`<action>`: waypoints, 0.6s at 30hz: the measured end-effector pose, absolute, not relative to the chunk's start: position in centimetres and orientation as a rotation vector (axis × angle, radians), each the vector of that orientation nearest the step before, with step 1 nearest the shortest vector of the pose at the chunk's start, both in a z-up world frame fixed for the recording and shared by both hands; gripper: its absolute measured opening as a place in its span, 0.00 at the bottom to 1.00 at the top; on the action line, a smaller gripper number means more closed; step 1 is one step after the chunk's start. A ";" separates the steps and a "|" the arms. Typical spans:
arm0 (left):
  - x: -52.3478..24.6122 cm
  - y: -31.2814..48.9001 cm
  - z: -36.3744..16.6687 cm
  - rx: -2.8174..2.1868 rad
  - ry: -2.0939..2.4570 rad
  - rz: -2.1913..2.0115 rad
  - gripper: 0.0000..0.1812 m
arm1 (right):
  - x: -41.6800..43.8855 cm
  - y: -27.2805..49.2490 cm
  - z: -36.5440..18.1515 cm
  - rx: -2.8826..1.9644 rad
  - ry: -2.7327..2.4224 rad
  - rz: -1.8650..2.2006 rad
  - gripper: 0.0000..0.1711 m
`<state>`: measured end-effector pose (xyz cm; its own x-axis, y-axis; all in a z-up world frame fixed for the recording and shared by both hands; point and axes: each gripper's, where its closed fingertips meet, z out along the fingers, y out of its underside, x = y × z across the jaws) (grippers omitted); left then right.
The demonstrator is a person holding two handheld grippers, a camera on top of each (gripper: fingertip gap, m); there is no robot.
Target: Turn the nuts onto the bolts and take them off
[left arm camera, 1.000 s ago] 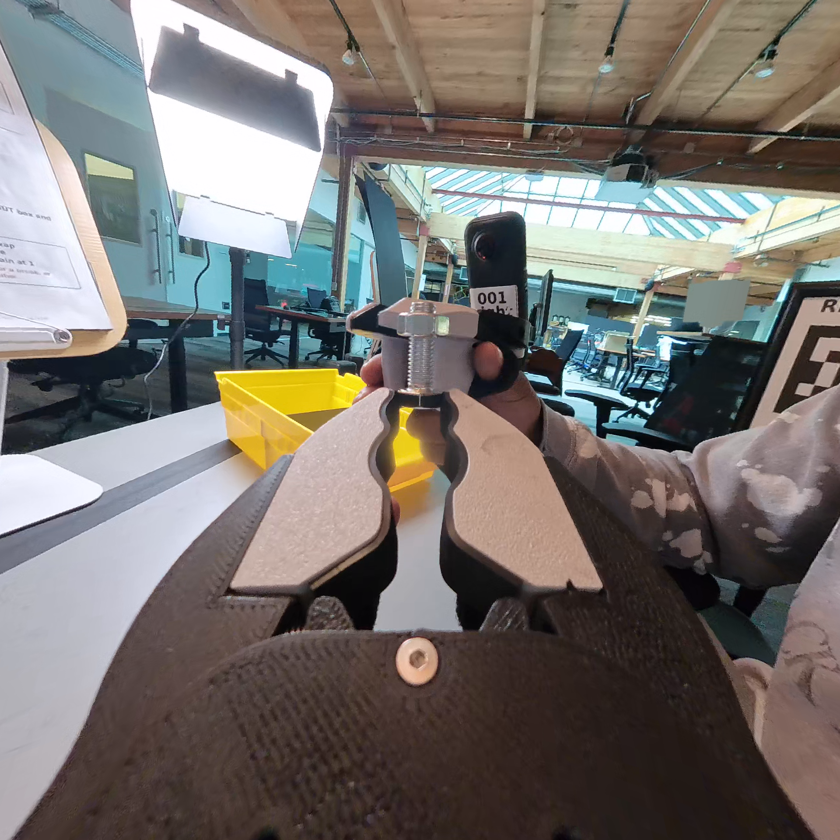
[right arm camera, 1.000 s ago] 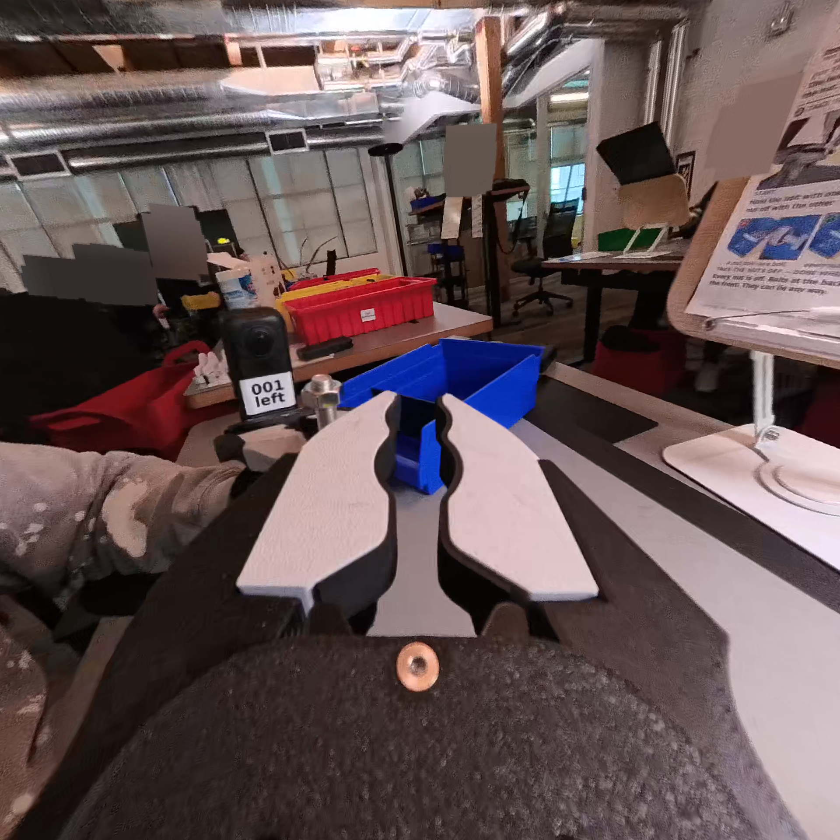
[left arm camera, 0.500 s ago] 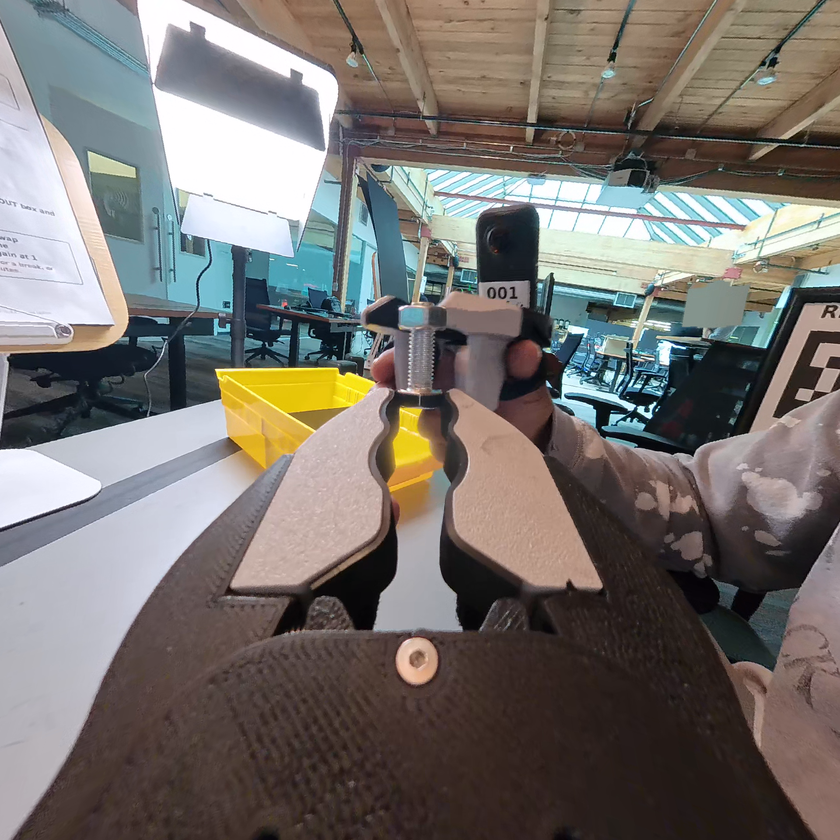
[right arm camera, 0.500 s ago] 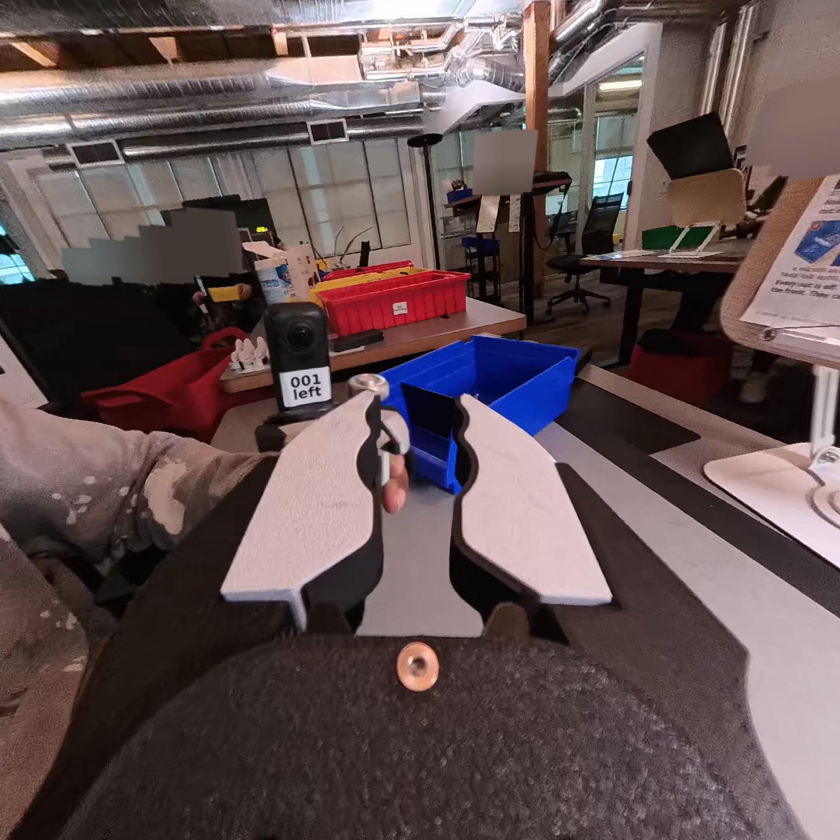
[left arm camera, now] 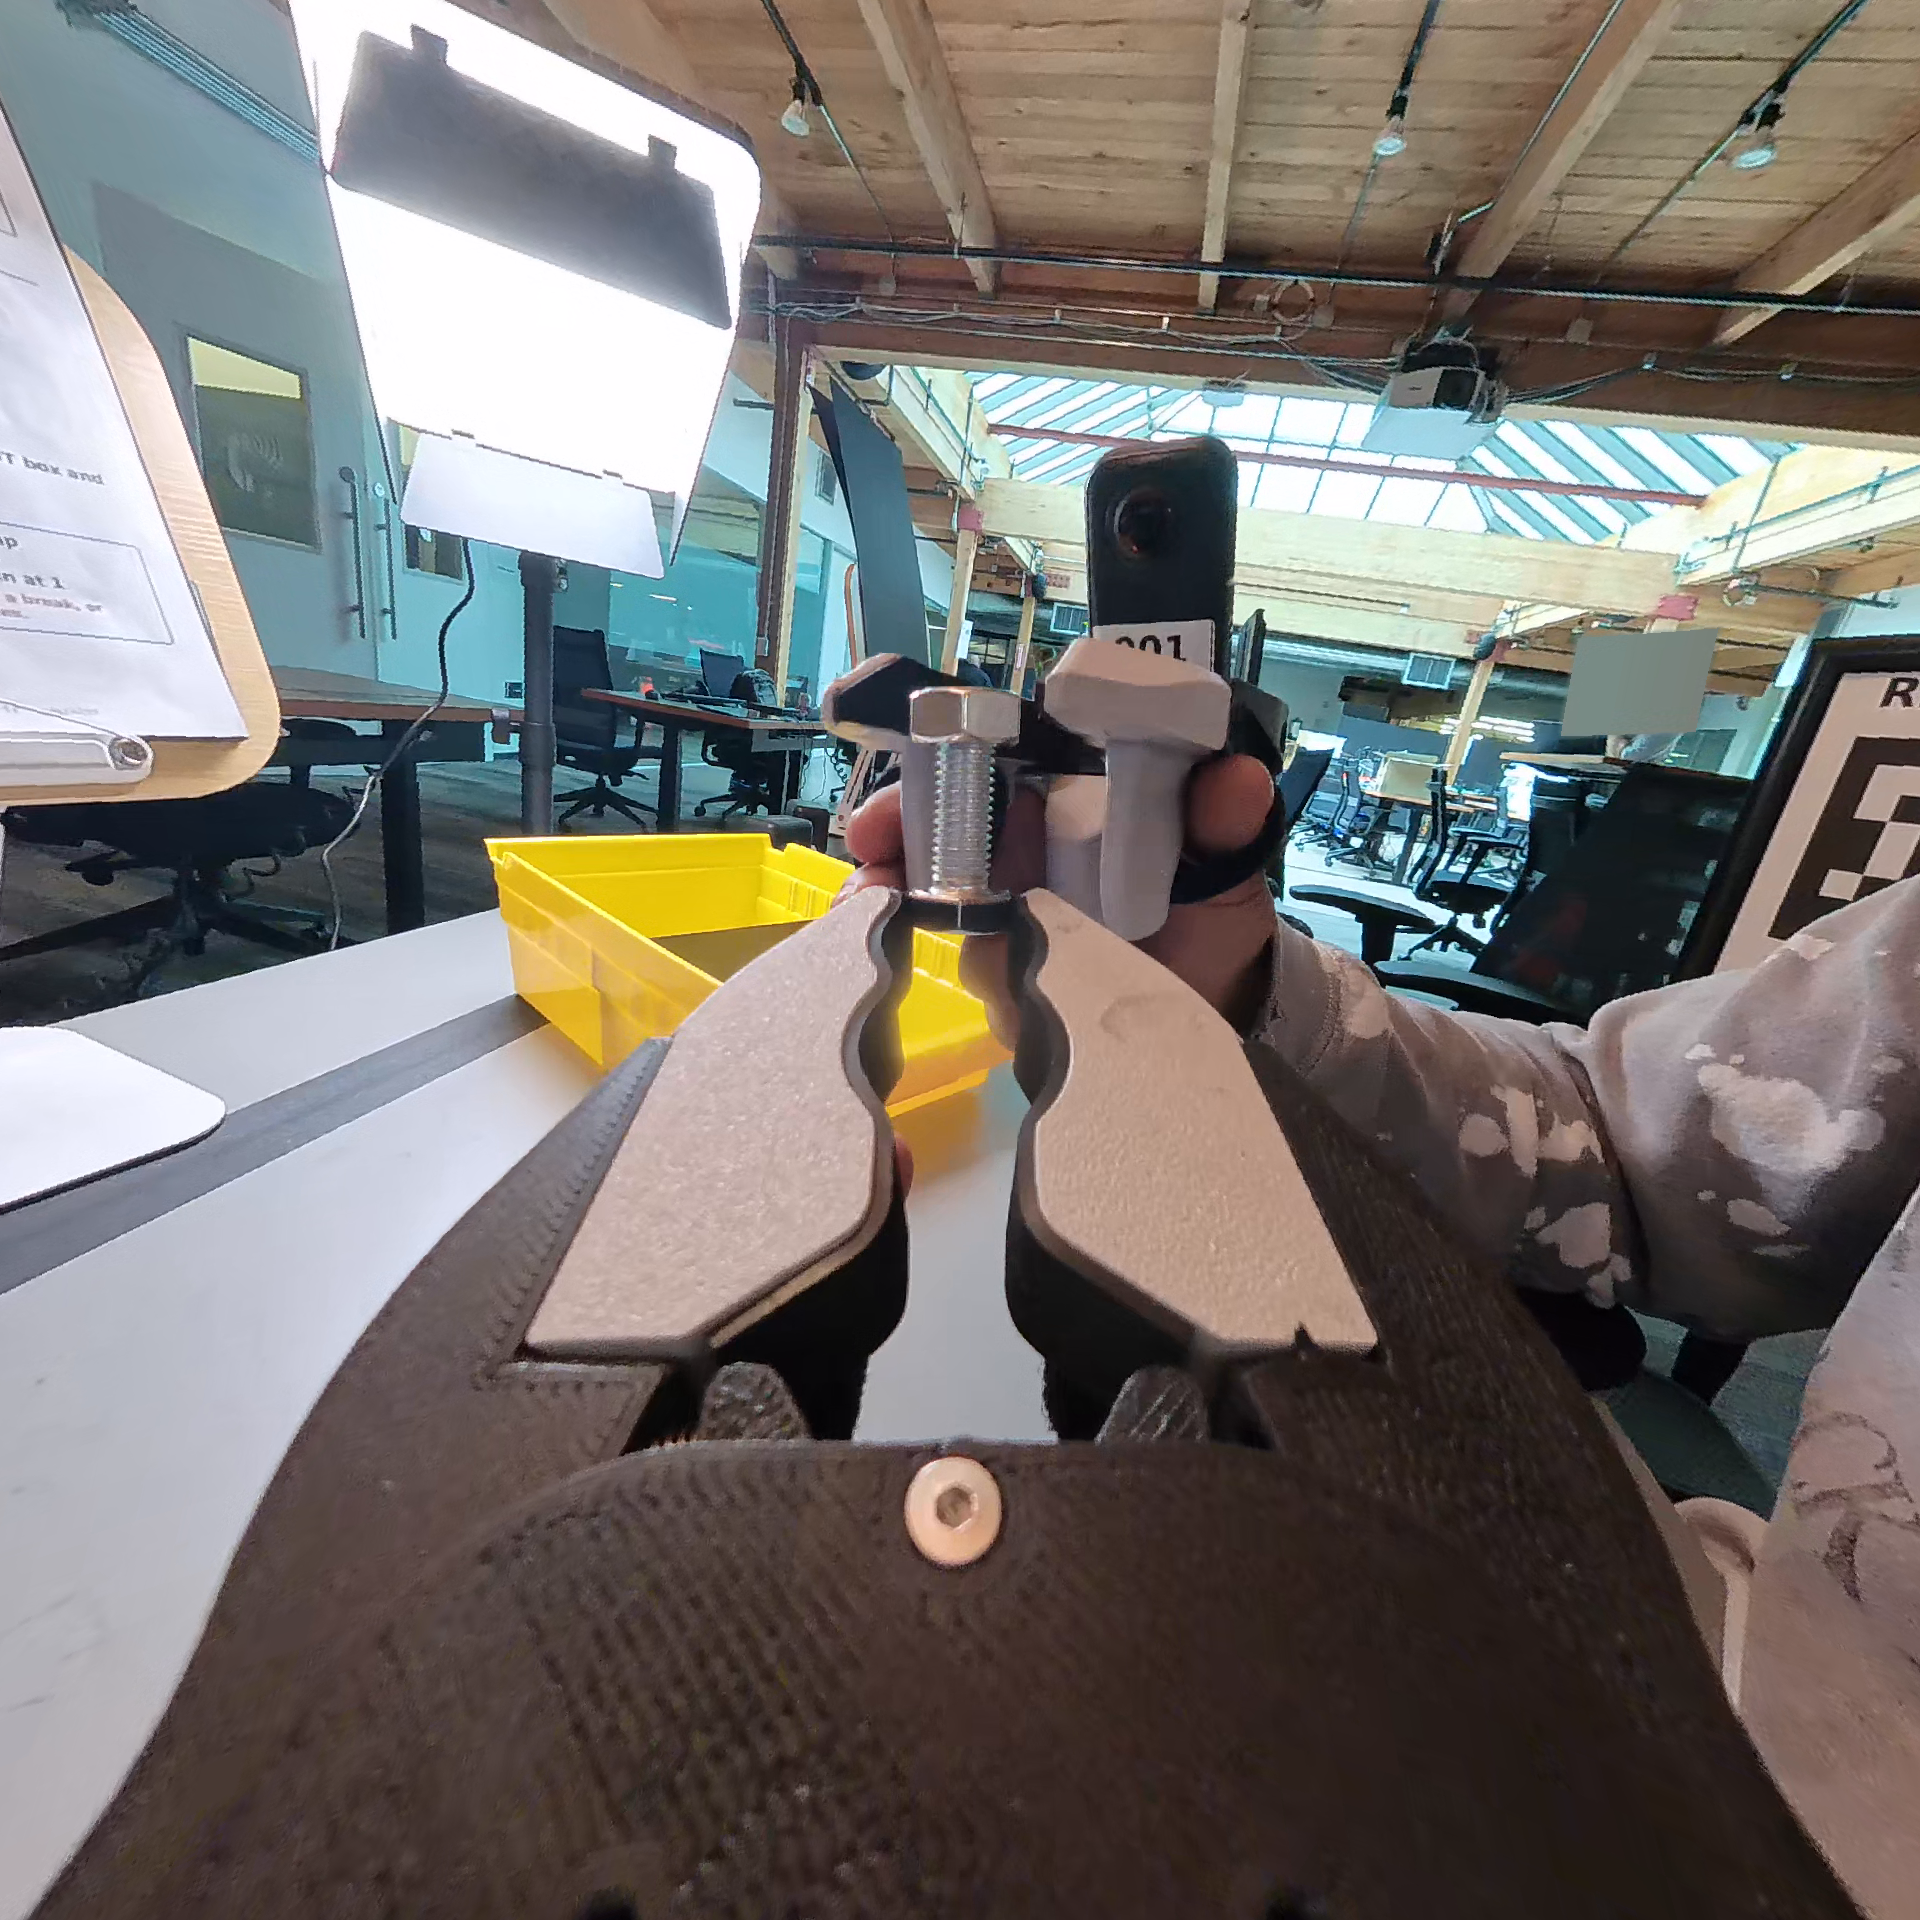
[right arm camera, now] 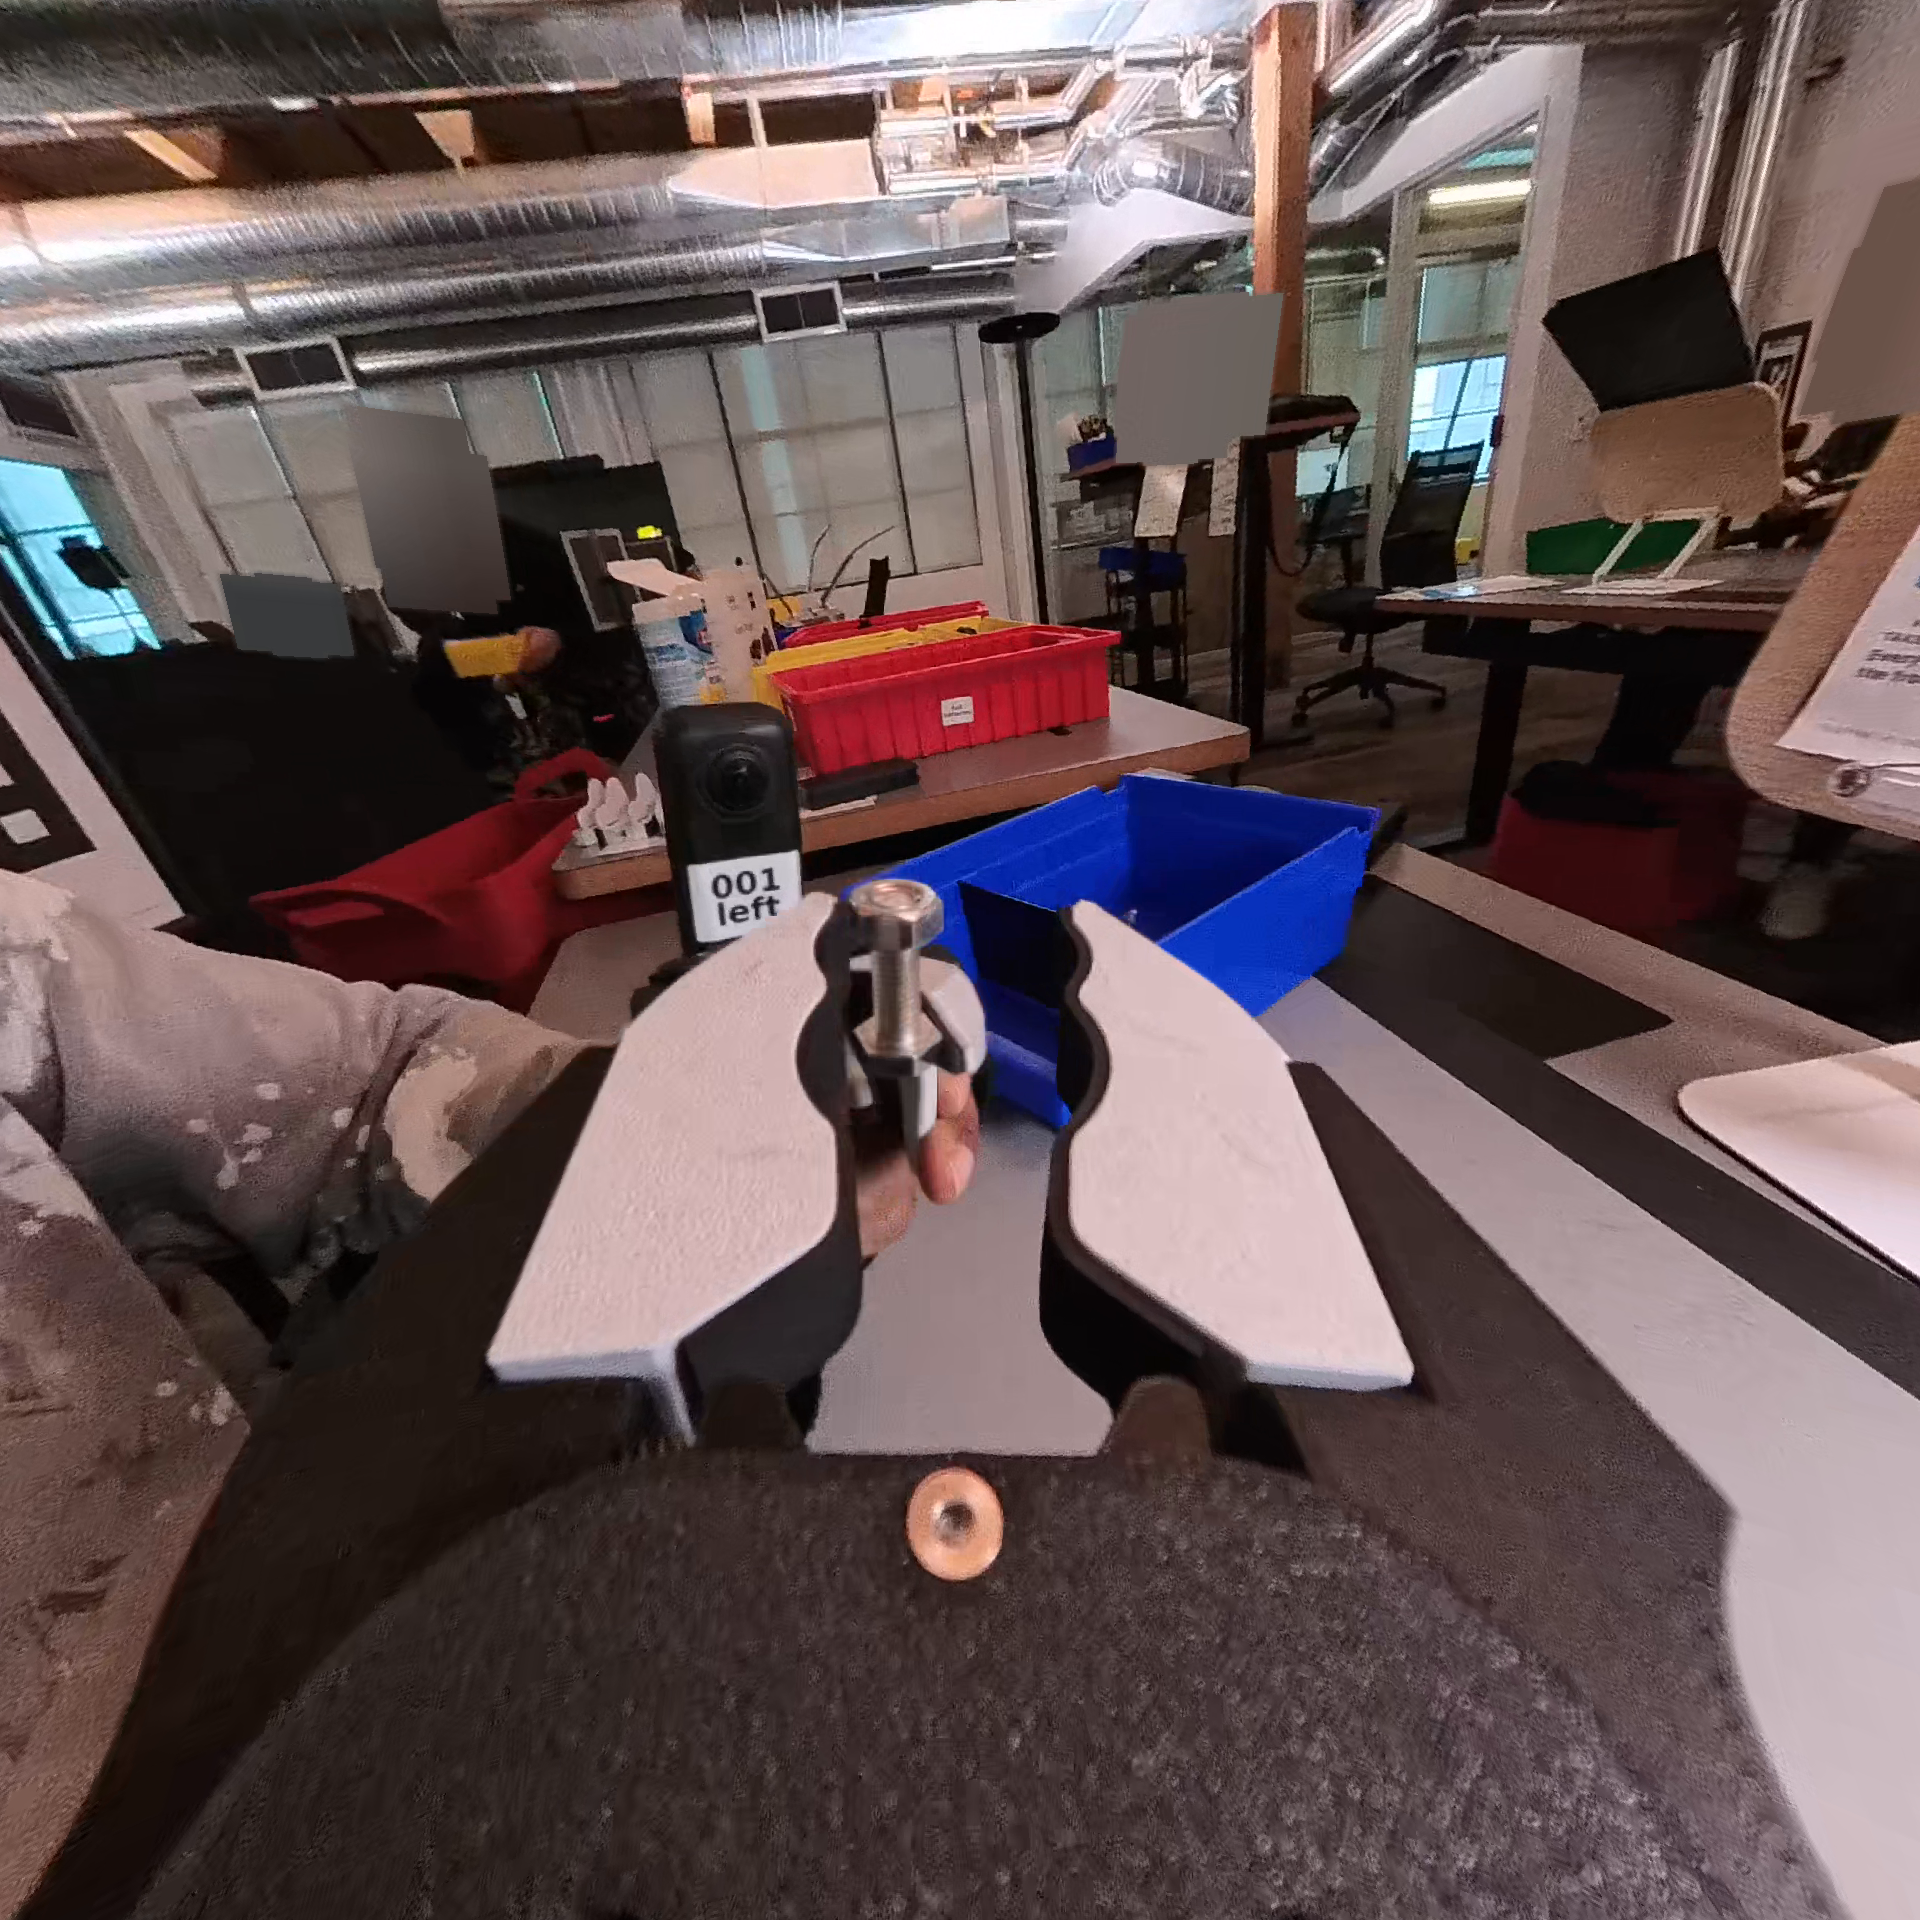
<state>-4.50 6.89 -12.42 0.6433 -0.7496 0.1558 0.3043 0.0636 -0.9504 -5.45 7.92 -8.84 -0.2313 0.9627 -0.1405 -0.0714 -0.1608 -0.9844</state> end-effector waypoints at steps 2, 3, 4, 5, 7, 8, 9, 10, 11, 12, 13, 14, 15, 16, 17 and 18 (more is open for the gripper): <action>-4.3 6.8 -12.4 -1.272 0.439 -0.831 0.10 | -5.7 7.7 -9.1 -1.140 -1.247 1.514 0.22; -4.4 6.8 -12.3 -1.270 0.434 -0.838 0.10 | -5.7 7.9 -9.1 -1.143 -1.239 1.511 0.21; -4.4 6.6 -12.1 -1.257 0.439 -0.849 0.10 | -5.6 8.7 -9.1 -1.172 -1.209 1.492 0.12; -4.4 6.6 -12.0 -1.257 0.444 -0.838 0.10 | -5.4 9.8 -9.2 -1.196 -1.169 1.448 0.08; -4.3 6.4 -11.8 -1.251 0.446 -0.837 0.10 | -5.1 10.4 -9.2 -1.194 -1.154 1.444 0.08; -4.3 6.5 -11.8 -1.254 0.443 -0.839 0.10 | -5.0 10.1 -8.9 -1.185 -1.159 1.466 0.11; -4.4 6.6 -12.0 -1.258 0.441 -0.834 0.10 | -5.0 9.6 -8.7 -1.167 -1.175 1.485 0.15; -4.4 6.6 -12.1 -1.263 0.440 -0.835 0.10 | -5.1 8.9 -8.5 -1.145 -1.195 1.505 0.17; -4.4 6.7 -12.2 -1.267 0.438 -0.835 0.10 | -5.1 8.3 -8.4 -1.127 -1.214 1.525 0.19; -4.3 6.7 -12.2 -1.267 0.439 -0.832 0.10 | -5.2 7.7 -8.4 -1.117 -1.232 1.537 0.21; -4.2 6.7 -12.2 -1.269 0.445 -0.828 0.10 | -5.4 7.4 -8.5 -1.117 -1.246 1.535 0.22; -4.2 6.6 -12.2 -1.267 0.449 -0.826 0.10 | -5.5 7.4 -8.6 -1.122 -1.253 1.524 0.22; -4.2 6.6 -12.2 -1.271 0.445 -0.826 0.10 | -5.5 7.6 -8.7 -1.125 -1.253 1.512 0.22; -4.3 6.7 -12.2 -1.269 0.435 -0.833 0.10 | -5.5 8.0 -8.8 -1.141 -1.238 1.506 0.21; -4.4 6.6 -12.1 -1.260 0.444 -0.839 0.10 | -5.5 9.3 -9.0 -1.194 -1.192 1.460 0.09; -4.4 6.6 -12.1 -1.262 0.451 -0.822 0.10 | -5.3 10.3 -9.2 -1.207 -1.156 1.416 0.09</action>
